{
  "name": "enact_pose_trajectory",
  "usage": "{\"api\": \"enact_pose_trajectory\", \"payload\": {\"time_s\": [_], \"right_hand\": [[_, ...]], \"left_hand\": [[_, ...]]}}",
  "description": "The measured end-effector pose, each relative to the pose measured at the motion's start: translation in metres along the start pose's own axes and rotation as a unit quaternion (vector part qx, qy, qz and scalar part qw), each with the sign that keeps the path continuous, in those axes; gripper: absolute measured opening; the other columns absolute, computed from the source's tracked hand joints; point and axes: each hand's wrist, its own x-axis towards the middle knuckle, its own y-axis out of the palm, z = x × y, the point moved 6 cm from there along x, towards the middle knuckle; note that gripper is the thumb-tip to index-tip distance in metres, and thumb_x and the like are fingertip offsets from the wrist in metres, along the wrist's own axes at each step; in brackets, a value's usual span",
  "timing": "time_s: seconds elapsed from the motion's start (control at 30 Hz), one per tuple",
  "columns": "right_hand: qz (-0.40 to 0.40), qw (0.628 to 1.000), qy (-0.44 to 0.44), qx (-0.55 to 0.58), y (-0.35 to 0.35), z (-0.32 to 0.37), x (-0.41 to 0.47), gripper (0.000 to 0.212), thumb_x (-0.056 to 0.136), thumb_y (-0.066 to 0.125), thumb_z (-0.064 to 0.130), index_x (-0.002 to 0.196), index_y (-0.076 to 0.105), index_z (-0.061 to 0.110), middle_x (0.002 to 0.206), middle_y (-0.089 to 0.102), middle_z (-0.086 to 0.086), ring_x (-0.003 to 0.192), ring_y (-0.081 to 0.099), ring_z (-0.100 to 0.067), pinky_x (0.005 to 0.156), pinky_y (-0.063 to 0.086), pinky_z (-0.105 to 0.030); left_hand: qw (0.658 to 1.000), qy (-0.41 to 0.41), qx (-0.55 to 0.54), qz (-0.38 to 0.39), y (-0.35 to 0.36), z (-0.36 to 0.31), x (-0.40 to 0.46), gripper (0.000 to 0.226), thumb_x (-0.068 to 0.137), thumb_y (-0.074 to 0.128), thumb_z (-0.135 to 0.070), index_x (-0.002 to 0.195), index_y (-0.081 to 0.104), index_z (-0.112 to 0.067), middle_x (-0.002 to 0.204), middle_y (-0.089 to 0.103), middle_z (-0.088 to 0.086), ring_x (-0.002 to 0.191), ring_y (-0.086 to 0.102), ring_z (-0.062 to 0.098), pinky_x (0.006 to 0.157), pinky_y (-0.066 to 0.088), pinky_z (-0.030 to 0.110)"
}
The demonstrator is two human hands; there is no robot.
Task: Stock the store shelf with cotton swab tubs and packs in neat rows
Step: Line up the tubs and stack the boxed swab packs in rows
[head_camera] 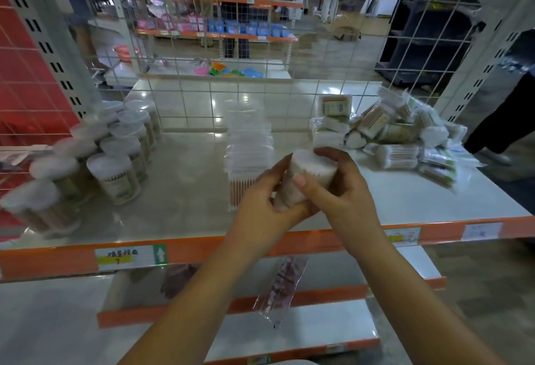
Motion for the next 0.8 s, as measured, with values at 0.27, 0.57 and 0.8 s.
{"api": "enact_pose_trajectory", "payload": {"time_s": [0.27, 0.57, 0.8], "right_hand": [[-0.010, 0.988, 0.013, 0.155, -0.006, -0.004, 0.010, 0.045, 0.063, 0.074, 0.025, 0.103, 0.054, 0.023, 0.094, 0.061, -0.009, 0.084, 0.064, -0.020, 0.072, 0.056, -0.033], [0.078, 0.983, 0.066, 0.152, 0.011, -0.024, 0.000, 0.057, 0.061, 0.069, 0.013, 0.113, 0.048, 0.025, 0.097, 0.058, -0.013, 0.077, 0.065, -0.011, 0.065, 0.053, -0.021], [0.099, 0.992, -0.008, -0.076, 0.026, -0.024, -0.009, 0.044, 0.063, 0.071, 0.040, 0.101, 0.048, 0.043, 0.093, 0.061, 0.029, 0.085, 0.060, 0.002, 0.072, 0.049, -0.014]], "left_hand": [[0.990, -0.067, -0.102, -0.074, -0.008, 0.013, 0.005, 0.061, 0.060, 0.083, -0.024, 0.113, 0.055, -0.030, 0.103, 0.064, -0.001, 0.087, 0.065, 0.005, 0.070, 0.052, 0.019], [0.966, 0.007, -0.152, -0.208, -0.037, -0.008, 0.009, 0.071, 0.052, 0.073, -0.013, 0.117, 0.049, -0.029, 0.115, 0.058, -0.001, 0.105, 0.059, 0.008, 0.073, 0.053, 0.021], [0.956, -0.041, -0.145, -0.250, -0.044, 0.000, 0.006, 0.079, 0.050, 0.074, -0.017, 0.125, 0.048, -0.018, 0.109, 0.062, -0.002, 0.102, 0.061, 0.007, 0.083, 0.053, 0.022]]}}
